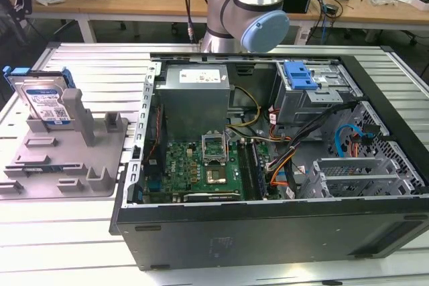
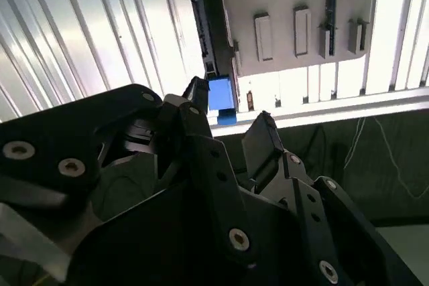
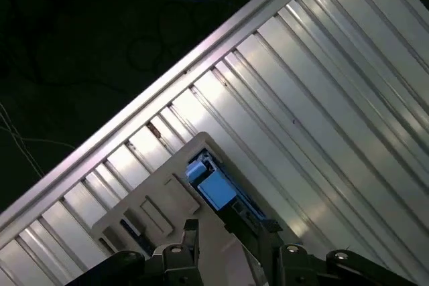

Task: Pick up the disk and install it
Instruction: 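Pick up the disk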

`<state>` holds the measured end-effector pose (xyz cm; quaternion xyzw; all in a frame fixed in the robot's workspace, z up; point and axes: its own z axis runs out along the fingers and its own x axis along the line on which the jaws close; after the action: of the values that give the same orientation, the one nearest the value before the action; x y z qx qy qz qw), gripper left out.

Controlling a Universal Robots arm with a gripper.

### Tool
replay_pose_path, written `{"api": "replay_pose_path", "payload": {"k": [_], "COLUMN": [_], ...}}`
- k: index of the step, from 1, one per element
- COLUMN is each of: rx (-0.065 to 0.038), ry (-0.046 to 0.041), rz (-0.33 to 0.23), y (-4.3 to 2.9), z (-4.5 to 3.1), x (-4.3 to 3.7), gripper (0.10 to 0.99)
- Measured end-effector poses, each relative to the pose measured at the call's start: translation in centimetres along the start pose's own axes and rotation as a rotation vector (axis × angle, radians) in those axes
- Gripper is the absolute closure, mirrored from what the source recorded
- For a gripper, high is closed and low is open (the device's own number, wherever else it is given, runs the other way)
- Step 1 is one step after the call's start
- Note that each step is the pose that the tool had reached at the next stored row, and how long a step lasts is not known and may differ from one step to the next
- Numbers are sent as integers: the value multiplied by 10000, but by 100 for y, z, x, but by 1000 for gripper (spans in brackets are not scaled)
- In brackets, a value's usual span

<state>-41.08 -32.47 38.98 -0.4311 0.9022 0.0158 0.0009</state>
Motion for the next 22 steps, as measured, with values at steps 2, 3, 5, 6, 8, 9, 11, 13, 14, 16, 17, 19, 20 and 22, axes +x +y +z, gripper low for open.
{"api": "replay_pose_path", "payload": {"k": [2, 3, 5, 6, 8, 9, 11, 13, 14, 16, 17, 19, 20, 22], "rx": [-10, -12, -16, -18, -23, -25, -30, -34, -36, -40, -43, -49, -52, -57], "ry": [17, 24, 42, 49, 65, 73, 87, 103, 109, 125, 136, 162, 174, 192], "rz": [-621, -807, -1319, -1505, -1972, -2202, -2626, -3072, -3241, -3710, -4031, -4712, -5043, -5556], "y": [0, 0, -1, -1, -1, -1, -1, -1, -1, -1, -1, -1, -1, -2], "z": [5, 6, 10, 11, 15, 17, 21, 25, 26, 30, 33, 38, 41, 46], "x": [0, 0, 0, 0, 0, 1, 0, 1, 0, 0, 1, 1, 1, 1], "gripper": [604, 604, 604, 604, 604, 604, 604, 604, 604, 604, 604, 604, 604, 604]}}
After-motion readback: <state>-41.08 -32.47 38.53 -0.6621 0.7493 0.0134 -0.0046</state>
